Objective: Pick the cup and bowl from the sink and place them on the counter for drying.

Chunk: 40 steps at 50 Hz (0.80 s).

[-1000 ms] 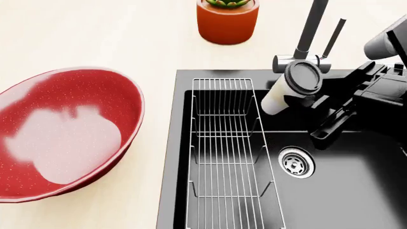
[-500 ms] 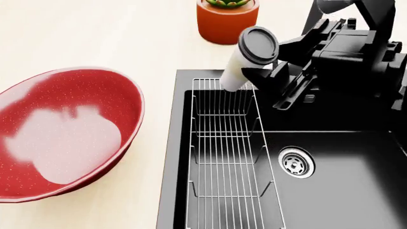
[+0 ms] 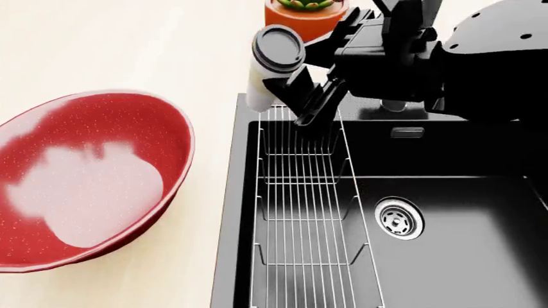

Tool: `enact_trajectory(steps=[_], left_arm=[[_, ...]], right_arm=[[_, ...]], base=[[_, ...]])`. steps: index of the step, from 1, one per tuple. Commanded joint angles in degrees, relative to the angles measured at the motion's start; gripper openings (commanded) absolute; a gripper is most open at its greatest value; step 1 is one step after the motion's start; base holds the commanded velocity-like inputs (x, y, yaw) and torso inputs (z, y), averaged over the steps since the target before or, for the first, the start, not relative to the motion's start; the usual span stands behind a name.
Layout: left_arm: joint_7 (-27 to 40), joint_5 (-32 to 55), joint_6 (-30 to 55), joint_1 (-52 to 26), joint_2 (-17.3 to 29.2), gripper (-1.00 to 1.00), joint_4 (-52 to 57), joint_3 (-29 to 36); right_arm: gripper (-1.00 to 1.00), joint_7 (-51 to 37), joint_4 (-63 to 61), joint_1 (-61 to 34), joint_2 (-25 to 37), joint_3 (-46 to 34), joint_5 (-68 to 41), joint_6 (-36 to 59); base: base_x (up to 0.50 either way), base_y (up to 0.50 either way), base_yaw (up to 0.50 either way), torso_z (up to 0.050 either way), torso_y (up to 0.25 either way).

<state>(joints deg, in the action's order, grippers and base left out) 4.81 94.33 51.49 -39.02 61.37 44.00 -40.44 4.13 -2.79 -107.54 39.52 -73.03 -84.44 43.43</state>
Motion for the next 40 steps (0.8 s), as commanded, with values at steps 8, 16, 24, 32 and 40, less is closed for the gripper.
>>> enact_trajectory(steps=[8,16,24,32,40], left_arm=[[-0.03,0.14,0.03,0.35,-0.06,1.00,0.08,-0.43],[-0.36,0.04,0.47,1.14,-0.44,1.00,0.21,-1.43],[-0.55,-0.08,0.60,1.42,-0.54,1.00,0.22,-1.77],[-0.82,-0.07,0.90,1.94,-0.68,1.00,0.21,-2.62],[-0.85,0.31,1.09,2.24,-0.49,1.00,0.18,-3.26]], right_arm=[[-1.00,2.15,8.94,0.99,-11.11,-2.12,5.26,-1.32],[-1.00,3.95,14.65,0.58,-15.31,-3.10,6.51,-1.02],[-1.00,6.33,19.56,-0.12,-19.20,-4.31,7.68,-0.33],[-1.00,7.23,23.15,0.18,-22.09,-5.71,7.80,1.45],[-1.00,7.44,24.59,0.91,-23.45,-6.64,7.51,2.89]], base=[[0.00,0.00,0.00,0.000,0.000],[0.00,0.00,0.00,0.000,0.000],[0.00,0.00,0.00,0.000,0.000],[0.00,0.00,0.00,0.000,0.000],[0.00,0.00,0.00,0.000,0.000]])
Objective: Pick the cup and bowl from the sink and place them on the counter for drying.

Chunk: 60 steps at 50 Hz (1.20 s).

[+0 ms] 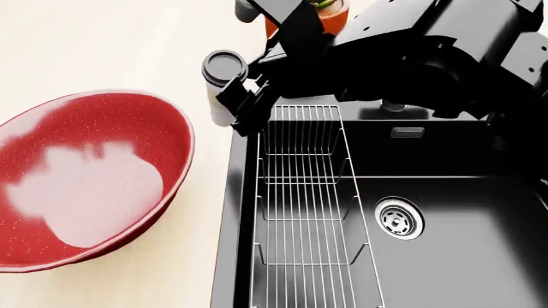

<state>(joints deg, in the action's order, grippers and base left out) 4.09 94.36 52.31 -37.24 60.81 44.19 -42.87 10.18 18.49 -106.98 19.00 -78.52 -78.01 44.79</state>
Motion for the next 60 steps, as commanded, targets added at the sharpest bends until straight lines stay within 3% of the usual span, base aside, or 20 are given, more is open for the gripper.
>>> enact_trajectory(steps=[1,60], left_arm=[[-0.08,0.36,0.23,0.43,0.12,1.00,0.00,-0.83],[-0.41,-0.93,-0.34,0.60,-0.14,1.00,0.27,0.28]], right_arm=[[-1.00,1.42,3.42,0.45,-3.05,-1.24,1.09,1.60],[-1.00,1.18,4.20,5.32,-5.13,-2.10,0.09,2.43]], base=[[0.00,0.00,0.00,0.000,0.000],[0.00,0.00,0.00,0.000,0.000]])
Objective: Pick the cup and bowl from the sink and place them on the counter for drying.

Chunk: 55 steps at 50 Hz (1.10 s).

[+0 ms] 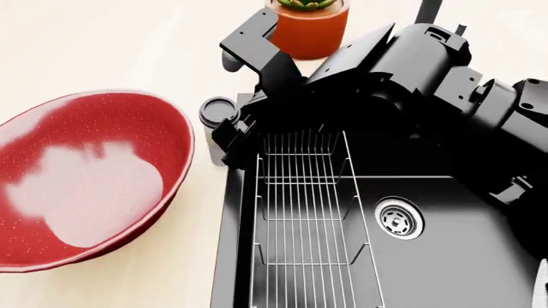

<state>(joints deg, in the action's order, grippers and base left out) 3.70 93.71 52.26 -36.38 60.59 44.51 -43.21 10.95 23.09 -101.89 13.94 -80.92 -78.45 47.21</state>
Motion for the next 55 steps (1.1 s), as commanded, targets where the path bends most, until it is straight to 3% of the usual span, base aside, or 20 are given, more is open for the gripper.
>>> enact_trajectory(steps=[1,19,20,40,55], left_arm=[[-0.05,-0.32,-0.30,-0.25,0.06,1.00,-0.04,0.62],[-0.10,-0.19,-0.13,0.32,-0.06,1.00,0.20,-0.07],[-0.13,-0.21,-0.11,0.36,-0.08,1.00,0.20,-0.12],[-0.30,-0.31,0.10,1.09,-0.47,1.00,0.32,-0.84],[0.38,0.08,-0.72,0.09,0.30,1.00,0.13,0.72]], right_arm=[[-1.00,0.40,-0.43,0.28,-0.10,0.29,0.52,0.01],[-1.00,0.19,-0.68,1.06,-0.15,0.15,0.61,0.00],[1.00,0.08,-0.38,1.04,-0.24,0.11,0.79,-0.07],[1.00,0.31,-2.54,0.58,1.78,0.22,0.41,0.77],[1.00,-1.71,-11.80,-1.02,8.92,0.85,-1.62,3.35]], base=[[0.00,0.00,0.00,0.000,0.000],[0.00,0.00,0.00,0.000,0.000],[0.00,0.00,0.00,0.000,0.000],[0.00,0.00,0.00,0.000,0.000],[0.00,0.00,0.00,0.000,0.000]])
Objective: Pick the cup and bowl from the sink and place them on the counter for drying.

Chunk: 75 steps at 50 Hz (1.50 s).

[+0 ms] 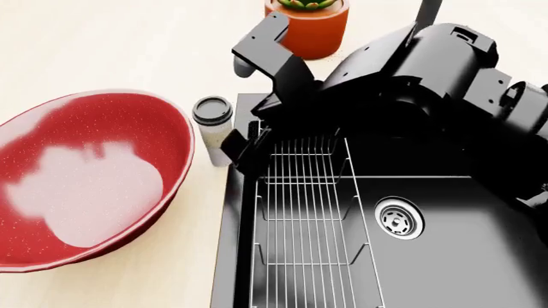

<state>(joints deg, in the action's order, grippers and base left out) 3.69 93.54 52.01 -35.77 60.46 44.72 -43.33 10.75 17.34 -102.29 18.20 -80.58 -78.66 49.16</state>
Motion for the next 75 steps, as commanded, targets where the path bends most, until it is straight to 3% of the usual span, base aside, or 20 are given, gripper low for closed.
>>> enact_trajectory(steps=[1,10,18,27,39,66,75], left_arm=[[0.38,0.15,-0.53,-0.63,0.47,1.00,-0.11,1.02],[0.53,-0.11,-1.11,-1.33,0.68,1.00,-0.15,2.30],[0.95,-0.43,-1.66,-1.96,0.70,1.00,-0.06,3.73],[1.15,-0.66,-2.22,-2.73,0.84,1.00,0.02,5.07],[0.94,-1.02,-1.98,-2.01,0.33,1.00,0.41,4.17],[0.98,-1.20,-2.38,-2.18,0.34,1.00,0.69,4.18],[0.81,-1.18,-2.34,-1.91,0.21,1.00,0.81,3.63]], right_arm=[[1.00,-2.11,-7.58,-0.54,5.61,0.69,-1.85,1.58],[1.00,-9.22,-22.47,-1.59,18.26,6.05,-8.33,1.19],[1.00,-14.69,-33.52,0.39,29.13,11.56,-11.00,-4.80],[1.00,-18.57,-44.98,6.81,40.31,16.05,-8.39,-15.74],[1.00,-22.26,-53.31,15.84,50.61,18.60,-0.54,-30.25],[1.00,-28.47,-57.61,27.52,54.67,20.10,18.44,-53.65],[1.00,-30.29,-57.35,28.64,54.08,20.44,21.15,-55.80]], base=[[0.00,0.00,0.00,0.000,0.000],[0.00,0.00,0.00,0.000,0.000],[0.00,0.00,0.00,0.000,0.000],[0.00,0.00,0.00,0.000,0.000],[0.00,0.00,0.00,0.000,0.000],[0.00,0.00,0.00,0.000,0.000],[0.00,0.00,0.00,0.000,0.000]])
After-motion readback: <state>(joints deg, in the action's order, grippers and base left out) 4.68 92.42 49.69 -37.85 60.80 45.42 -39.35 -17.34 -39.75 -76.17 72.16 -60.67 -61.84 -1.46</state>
